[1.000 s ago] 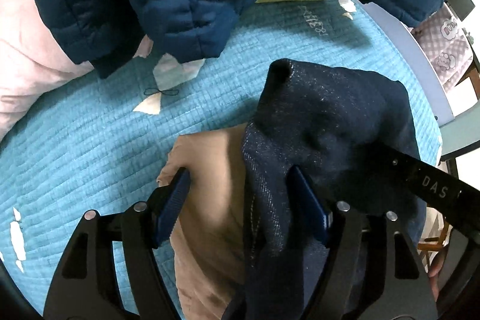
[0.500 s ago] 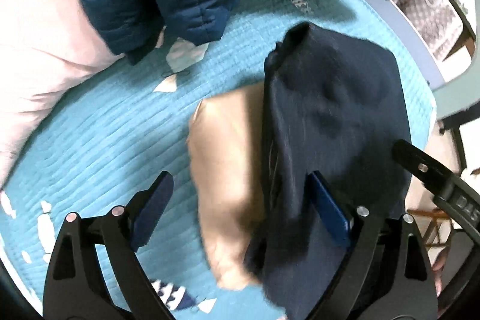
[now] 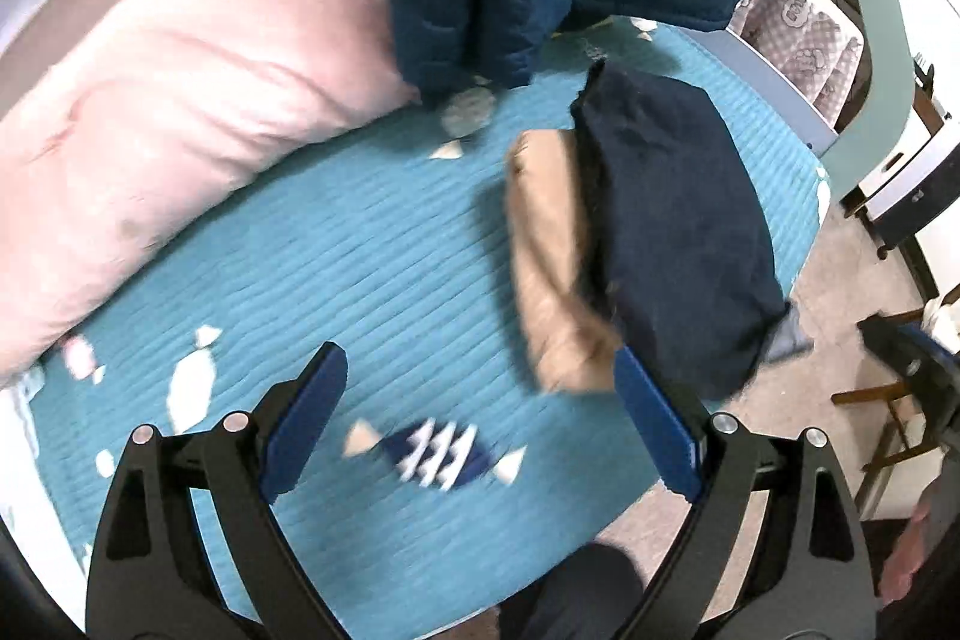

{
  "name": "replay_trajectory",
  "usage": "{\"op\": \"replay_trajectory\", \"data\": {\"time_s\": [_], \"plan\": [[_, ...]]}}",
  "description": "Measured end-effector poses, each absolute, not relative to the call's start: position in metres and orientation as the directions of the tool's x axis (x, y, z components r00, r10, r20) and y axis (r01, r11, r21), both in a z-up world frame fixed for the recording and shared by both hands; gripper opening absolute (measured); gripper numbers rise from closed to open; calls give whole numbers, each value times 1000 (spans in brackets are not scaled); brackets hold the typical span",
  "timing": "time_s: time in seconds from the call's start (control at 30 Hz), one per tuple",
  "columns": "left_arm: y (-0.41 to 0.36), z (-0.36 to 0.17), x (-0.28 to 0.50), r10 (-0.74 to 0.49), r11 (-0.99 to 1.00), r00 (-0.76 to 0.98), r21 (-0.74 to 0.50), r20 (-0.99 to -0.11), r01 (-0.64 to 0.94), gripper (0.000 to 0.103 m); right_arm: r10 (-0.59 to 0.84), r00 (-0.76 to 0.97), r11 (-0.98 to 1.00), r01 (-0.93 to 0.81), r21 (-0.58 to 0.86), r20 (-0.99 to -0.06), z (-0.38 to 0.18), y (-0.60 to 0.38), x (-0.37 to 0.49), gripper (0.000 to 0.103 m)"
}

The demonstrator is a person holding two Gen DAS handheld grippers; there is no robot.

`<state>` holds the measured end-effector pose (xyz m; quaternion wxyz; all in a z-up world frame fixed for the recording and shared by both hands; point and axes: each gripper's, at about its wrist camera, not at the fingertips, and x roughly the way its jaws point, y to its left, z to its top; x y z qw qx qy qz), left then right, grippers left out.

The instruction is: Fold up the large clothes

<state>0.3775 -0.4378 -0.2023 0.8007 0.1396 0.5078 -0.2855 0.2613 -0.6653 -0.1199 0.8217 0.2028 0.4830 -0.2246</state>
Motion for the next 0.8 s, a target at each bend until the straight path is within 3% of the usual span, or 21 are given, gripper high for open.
{"op": "replay_trajectory", "data": {"time_s": [0.5,0.67,0.8], "plan": [[-238,-138,241,-378,811,440,-61,-815,582,91,-283,507,853,521,28,-814,-59,-498,170,95],[-189,-123,209,-396,825,504,-57,-767,562,91,-363,498,857,511,-72,-787,-47,-444,149,95],[-151,-108,189,-416,842,559,-72,-718,534,91,-315,571,887,462,-21,-758,-33,-404,127,95]]}}
